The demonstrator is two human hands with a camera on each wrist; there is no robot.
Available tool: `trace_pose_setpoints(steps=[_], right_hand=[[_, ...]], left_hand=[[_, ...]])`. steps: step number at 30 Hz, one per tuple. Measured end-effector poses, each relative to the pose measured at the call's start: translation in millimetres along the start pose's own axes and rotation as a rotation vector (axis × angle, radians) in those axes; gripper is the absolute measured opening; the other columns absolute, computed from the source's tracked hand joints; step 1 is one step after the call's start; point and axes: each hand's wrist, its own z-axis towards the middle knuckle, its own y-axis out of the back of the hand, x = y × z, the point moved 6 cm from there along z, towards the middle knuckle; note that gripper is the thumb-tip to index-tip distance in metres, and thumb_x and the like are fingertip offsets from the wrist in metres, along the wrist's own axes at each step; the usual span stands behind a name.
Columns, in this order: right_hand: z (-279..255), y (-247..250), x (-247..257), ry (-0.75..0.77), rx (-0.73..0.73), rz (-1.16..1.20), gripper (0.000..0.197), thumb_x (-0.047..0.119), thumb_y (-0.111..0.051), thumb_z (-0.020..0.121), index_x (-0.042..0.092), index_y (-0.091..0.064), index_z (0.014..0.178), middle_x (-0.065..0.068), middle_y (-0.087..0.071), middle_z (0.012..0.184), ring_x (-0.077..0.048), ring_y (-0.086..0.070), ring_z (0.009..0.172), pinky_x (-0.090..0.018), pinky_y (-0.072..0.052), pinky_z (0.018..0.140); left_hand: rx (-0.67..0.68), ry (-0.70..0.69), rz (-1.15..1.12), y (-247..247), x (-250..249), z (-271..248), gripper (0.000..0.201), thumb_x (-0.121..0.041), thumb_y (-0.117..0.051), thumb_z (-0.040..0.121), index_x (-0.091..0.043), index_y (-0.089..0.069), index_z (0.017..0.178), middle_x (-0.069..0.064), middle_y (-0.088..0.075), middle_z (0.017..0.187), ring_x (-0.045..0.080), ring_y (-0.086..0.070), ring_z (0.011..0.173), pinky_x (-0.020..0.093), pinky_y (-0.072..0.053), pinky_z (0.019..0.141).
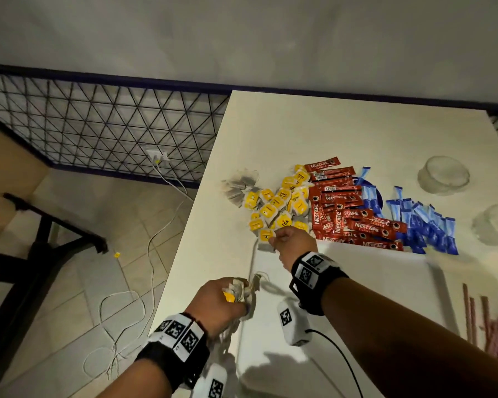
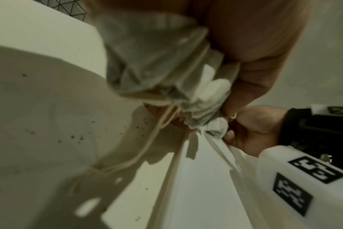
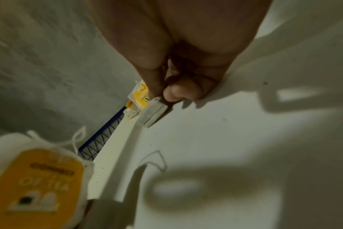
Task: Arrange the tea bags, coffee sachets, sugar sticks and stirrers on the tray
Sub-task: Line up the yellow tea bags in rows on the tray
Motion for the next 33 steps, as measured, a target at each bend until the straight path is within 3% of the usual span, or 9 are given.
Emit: trace_pose_setpoints(steps=[3, 8, 13, 16, 22, 25, 28, 30, 33], right_hand=[[-3, 2, 1, 0.003, -0.062, -0.061, 0.023, 0.030, -0.068, 0.087, 0.016, -0.069, 0.105, 0.001, -0.067, 0.096, -0.018, -0.062, 0.095, -0.021, -0.044, 0.082], [-6, -3, -3, -0.014, -0.122, 0.008, 0.013, 0.027, -0.072, 0.085, 0.016, -0.068, 0.091, 0.004, -0.062, 0.083, -0.016, -0.060, 0.084, -0.021, -0.044, 0.078], [-3, -7, -8, -0.037, -0.138, 0.067, 0.018, 0.030, -0.074, 0.081, 0.027, -0.060, 0.069, 0.002, -0.070, 0.083, -0.025, -0.067, 0.079, -0.039, -0.058, 0.078], [-4, -7, -8, -0.039, -0.130, 0.091, 0.020, 0.031, -0.075, 0.080, 0.027, -0.060, 0.068, 0.002, -0.071, 0.082, -0.025, -0.066, 0.074, -0.043, -0.058, 0.075], [-2, -6, -12, -0.041, -0.136, 0.125, 0.020, 0.032, -0.079, 0.075, 0.023, -0.061, 0.070, -0.001, -0.071, 0.078, -0.023, -0.063, 0.068, -0.044, -0.059, 0.073], [-9, -1, -10, -0.042, -0.125, 0.126, 0.024, 0.037, -0.079, 0.074, 0.020, -0.063, 0.071, -0.003, -0.071, 0.073, -0.021, -0.061, 0.061, -0.042, -0.059, 0.069], [-24, 15, 1, 0.090, -0.150, 0.064, 0.033, 0.047, -0.072, 0.079, 0.018, -0.062, 0.068, 0.000, -0.065, 0.059, -0.021, -0.062, 0.057, -0.036, -0.057, 0.063], [-38, 24, 17, 0.248, -0.092, 0.094, 0.029, 0.043, -0.067, 0.085, 0.022, -0.062, 0.066, 0.008, -0.058, 0.053, -0.013, -0.058, 0.053, -0.029, -0.049, 0.056], [-57, 14, 38, 0.315, 0.240, 0.181, 0.011, 0.023, -0.064, 0.090, 0.028, -0.067, 0.081, 0.013, -0.060, 0.062, -0.003, -0.053, 0.057, -0.022, -0.044, 0.051]], left_hand=[[-0.002, 0.009, 0.005, 1, 1, 0, 0.037, -0.013, -0.065, 0.054, -0.012, -0.073, 0.090, 0.004, -0.071, 0.074, 0.011, -0.060, 0.063, 0.027, -0.051, 0.066], [0.018, 0.017, -0.018, 2, 1, -2, 0.040, -0.014, -0.067, 0.054, -0.021, -0.075, 0.093, 0.003, -0.075, 0.082, 0.008, -0.065, 0.067, 0.021, -0.052, 0.067], [0.025, 0.019, -0.036, 2, 0, -3, 0.040, -0.012, -0.066, 0.056, -0.021, -0.075, 0.093, 0.005, -0.074, 0.080, 0.007, -0.064, 0.064, 0.018, -0.051, 0.063], [0.025, 0.020, -0.041, 2, 1, -2, 0.040, -0.013, -0.067, 0.056, -0.023, -0.075, 0.094, 0.000, -0.074, 0.078, 0.006, -0.064, 0.063, 0.015, -0.051, 0.062], [0.022, 0.017, -0.086, 2, 4, -2, 0.040, -0.011, -0.066, 0.056, -0.024, -0.075, 0.093, 0.001, -0.076, 0.081, 0.010, -0.068, 0.071, 0.018, -0.052, 0.065], [0.005, 0.004, -0.085, 8, 4, -2, 0.039, -0.013, -0.066, 0.058, -0.026, -0.075, 0.093, 0.002, -0.075, 0.082, 0.012, -0.068, 0.071, 0.024, -0.054, 0.069], [-0.037, -0.022, -0.146, 20, -3, -5, 0.036, -0.012, -0.066, 0.058, -0.026, -0.076, 0.090, 0.008, -0.074, 0.081, 0.017, -0.068, 0.069, 0.030, -0.054, 0.069], [-0.031, -0.050, -0.215, 23, -13, -6, 0.035, -0.009, -0.066, 0.057, -0.025, -0.076, 0.087, 0.010, -0.074, 0.080, 0.019, -0.067, 0.069, 0.030, -0.053, 0.068], [0.041, -0.086, -0.346, 15, -33, -5, 0.035, -0.005, -0.068, 0.052, -0.017, -0.076, 0.085, 0.015, -0.072, 0.081, 0.024, -0.067, 0.072, 0.029, -0.054, 0.071]])
